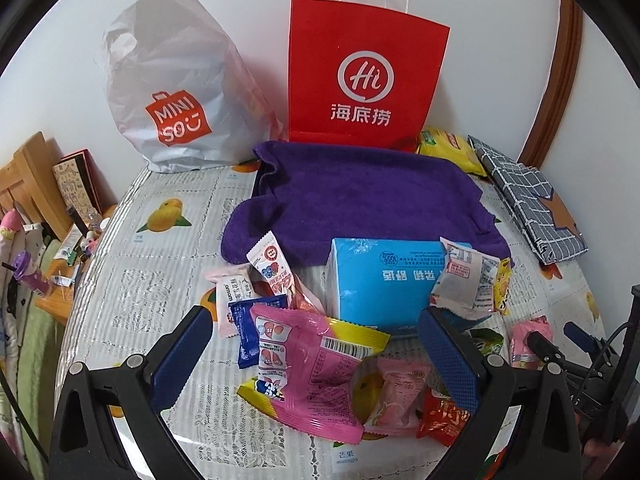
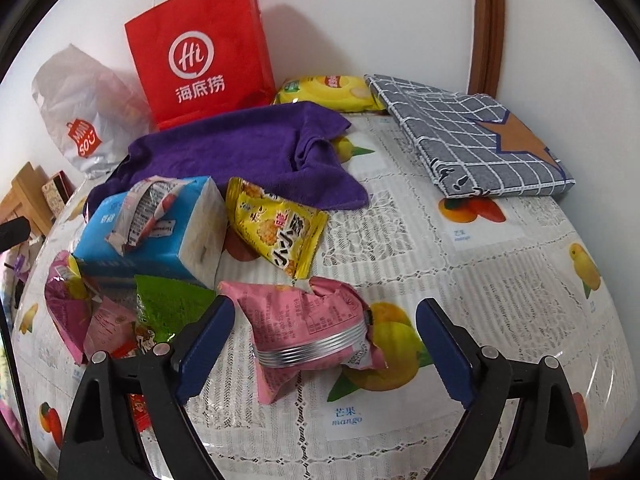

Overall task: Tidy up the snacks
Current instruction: 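Grasp the large pink snack bag with the left tool while the right tool grasps the pink silver-banded snack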

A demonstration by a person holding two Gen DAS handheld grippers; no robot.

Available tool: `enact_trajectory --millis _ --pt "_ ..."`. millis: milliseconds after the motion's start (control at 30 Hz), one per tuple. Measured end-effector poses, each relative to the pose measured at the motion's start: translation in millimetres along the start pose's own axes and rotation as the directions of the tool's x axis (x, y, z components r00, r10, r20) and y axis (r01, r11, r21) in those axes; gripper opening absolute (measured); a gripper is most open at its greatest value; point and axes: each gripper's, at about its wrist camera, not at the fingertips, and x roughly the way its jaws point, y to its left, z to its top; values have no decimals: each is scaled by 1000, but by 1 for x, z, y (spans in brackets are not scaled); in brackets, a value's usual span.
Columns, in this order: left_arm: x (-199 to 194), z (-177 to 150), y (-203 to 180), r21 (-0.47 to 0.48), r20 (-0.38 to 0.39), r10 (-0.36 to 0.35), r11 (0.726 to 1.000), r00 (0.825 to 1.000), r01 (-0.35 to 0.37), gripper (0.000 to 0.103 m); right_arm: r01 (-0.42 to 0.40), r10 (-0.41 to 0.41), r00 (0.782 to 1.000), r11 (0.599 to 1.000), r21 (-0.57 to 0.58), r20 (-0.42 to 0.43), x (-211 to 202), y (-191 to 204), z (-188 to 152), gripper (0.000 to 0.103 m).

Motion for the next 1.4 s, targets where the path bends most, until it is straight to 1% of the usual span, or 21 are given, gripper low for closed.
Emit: enact_trajectory --millis 267,367,400,433,500,633,733,833,900,967,1200,1267,1333,1367,1400 --pt "11 -10 24 -29 -38 11 999 999 -12 103 -2 2 1000 1000 -15 -30 15 4 -7 92" --pt "14 -14 35 -43 -52 22 999 998 -24 103 -5 5 999 1000 -18 -43 20 6 -9 89" --pt "14 -15 39 -49 -55 21 998 998 -24 103 -8 7 999 1000 -22 -51 21 7 -9 85" --pt "15 -17 44 -57 -60 17 998 998 -20 103 -15 13 998 999 -29 -60 23 8 -10 78" --pt "16 -20 52 -71 -68 6 997 998 -11 103 -12 10 998 999 -42 -63 24 11 -11 71" --pt "21 -25 61 -79 -84 6 997 996 -13 103 -11 8 999 998 -59 -43 21 16 -12 64" --pt "25 -28 64 -90 -98 -16 996 995 7 103 -38 36 999 998 -48 -33 16 16 -12 62" --pt "28 -30 60 -97 -105 -69 994 992 59 103 -34 33 999 998 -56 -17 12 19 -12 61" --pt "30 -32 53 -86 -109 -104 992 989 95 103 -34 33 999 998 -62 -9 9 20 -12 61" --pt "33 -35 44 -68 -119 -123 991 985 116 103 -37 36 999 997 -62 -8 8 20 -12 61" --pt "48 -41 20 -9 -161 -116 993 980 116 103 -42 43 999 997 -59 3 2 17 -11 60" --pt "52 -43 16 0 -173 -113 993 978 115 99 -41 42 999 997 -62 7 0 17 -11 60" --pt "56 -45 13 2 -190 -115 993 975 117 85 -41 41 999 997 -64 9 -2 17 -10 60" --pt "57 -45 12 4 -196 -109 994 974 112 81 -40 41 999 997 -65 10 -2 17 -10 60" --pt "59 -46 12 7 -200 -102 994 974 106 68 -40 41 999 997 -66 10 -3 17 -10 60"
